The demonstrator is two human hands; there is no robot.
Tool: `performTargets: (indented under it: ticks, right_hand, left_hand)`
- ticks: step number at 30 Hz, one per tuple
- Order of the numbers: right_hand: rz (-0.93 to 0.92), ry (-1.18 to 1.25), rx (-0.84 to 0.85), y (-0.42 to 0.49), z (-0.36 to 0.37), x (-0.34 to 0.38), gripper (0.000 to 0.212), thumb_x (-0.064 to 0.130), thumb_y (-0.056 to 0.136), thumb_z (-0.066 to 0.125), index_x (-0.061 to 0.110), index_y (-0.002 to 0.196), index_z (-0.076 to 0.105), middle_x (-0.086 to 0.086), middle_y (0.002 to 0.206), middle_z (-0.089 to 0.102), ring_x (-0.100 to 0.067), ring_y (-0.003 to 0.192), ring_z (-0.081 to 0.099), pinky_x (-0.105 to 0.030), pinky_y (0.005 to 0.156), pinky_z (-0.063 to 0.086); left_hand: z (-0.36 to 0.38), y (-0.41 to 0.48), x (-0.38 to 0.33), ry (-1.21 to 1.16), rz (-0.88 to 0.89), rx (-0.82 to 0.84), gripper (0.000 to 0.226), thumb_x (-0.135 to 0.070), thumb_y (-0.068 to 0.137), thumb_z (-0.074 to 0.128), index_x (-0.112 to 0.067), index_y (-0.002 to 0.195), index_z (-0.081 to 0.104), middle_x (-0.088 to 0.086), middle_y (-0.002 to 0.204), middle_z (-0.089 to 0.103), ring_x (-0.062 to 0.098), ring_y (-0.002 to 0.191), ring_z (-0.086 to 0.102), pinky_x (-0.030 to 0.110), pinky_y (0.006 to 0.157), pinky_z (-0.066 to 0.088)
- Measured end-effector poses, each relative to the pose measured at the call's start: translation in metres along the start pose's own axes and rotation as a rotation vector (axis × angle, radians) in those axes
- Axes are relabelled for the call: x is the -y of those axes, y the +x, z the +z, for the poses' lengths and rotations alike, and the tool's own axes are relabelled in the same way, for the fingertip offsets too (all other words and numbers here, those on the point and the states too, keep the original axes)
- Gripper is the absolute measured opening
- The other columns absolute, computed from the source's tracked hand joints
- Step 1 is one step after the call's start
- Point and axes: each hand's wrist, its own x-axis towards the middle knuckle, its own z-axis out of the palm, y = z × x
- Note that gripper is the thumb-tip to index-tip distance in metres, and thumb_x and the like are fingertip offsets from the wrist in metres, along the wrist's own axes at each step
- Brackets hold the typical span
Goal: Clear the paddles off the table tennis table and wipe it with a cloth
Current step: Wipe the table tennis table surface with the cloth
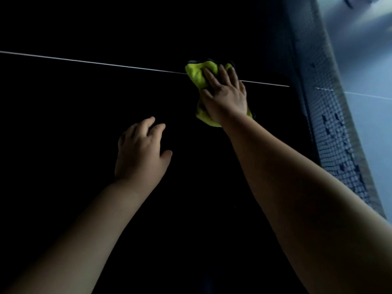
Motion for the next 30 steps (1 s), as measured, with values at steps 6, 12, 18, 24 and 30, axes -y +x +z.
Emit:
performTargets:
  ticks: [6, 12, 18, 24, 30]
  right_hand:
    - [0.187, 0.07, 0.002, -0.013, -0.024, -0.121, 0.061, 0.051, 0.097, 0.037, 0.041, 0.153, 0.017, 0.005, 0.165, 0.003, -0.02, 0.151, -0.005, -0.041, 0.119, 0.005]
    - [0.292, 0.119, -0.027, -0.054, -0.032, -0.157, 0.061, 0.049, 0.096, 0.038, 0.039, 0.153, 0.018, 0.005, 0.165, 0.003, -0.02, 0.151, -0.006, -0.04, 0.12, 0.002]
    - [0.238, 0.158, 0.017, -0.136, -0.029, -0.163, 0.061, 0.046, 0.098, 0.039, 0.036, 0.155, 0.017, 0.003, 0.165, -0.001, -0.02, 0.15, -0.009, -0.038, 0.12, -0.001]
    - [0.258, 0.131, 0.045, -0.243, -0.031, -0.151, 0.064, 0.043, 0.096, 0.043, 0.037, 0.154, 0.017, 0.003, 0.165, -0.001, -0.019, 0.15, -0.012, -0.037, 0.12, -0.003]
    - [0.292, 0.109, 0.14, -0.35, -0.031, -0.139, 0.074, 0.051, 0.085, 0.026, 0.037, 0.155, 0.009, 0.003, 0.164, -0.009, -0.017, 0.148, -0.02, -0.033, 0.118, -0.011]
  left_hand:
    - [0.032, -0.003, -0.056, -0.005, 0.097, -0.006, 0.058, -0.022, 0.071, 0.076, -0.007, 0.124, 0.057, 0.015, 0.135, 0.049, 0.036, 0.125, 0.043, 0.049, 0.103, 0.033]
    - [0.044, -0.025, -0.097, 0.002, 0.154, 0.027, 0.058, -0.021, 0.07, 0.078, -0.006, 0.123, 0.058, 0.016, 0.135, 0.05, 0.037, 0.125, 0.044, 0.051, 0.103, 0.034]
    - [0.038, -0.066, -0.127, 0.02, 0.179, 0.032, 0.059, -0.018, 0.065, 0.081, -0.005, 0.119, 0.061, 0.019, 0.13, 0.053, 0.04, 0.119, 0.049, 0.051, 0.1, 0.037]
    - [0.021, -0.128, -0.147, 0.037, 0.204, 0.059, 0.062, -0.018, 0.057, 0.086, -0.005, 0.114, 0.064, 0.018, 0.125, 0.058, 0.039, 0.111, 0.055, 0.051, 0.094, 0.043]
    - [-0.002, -0.197, -0.145, 0.08, 0.286, 0.062, 0.065, -0.02, 0.05, 0.09, -0.006, 0.11, 0.067, 0.018, 0.119, 0.061, 0.038, 0.106, 0.06, 0.05, 0.091, 0.046]
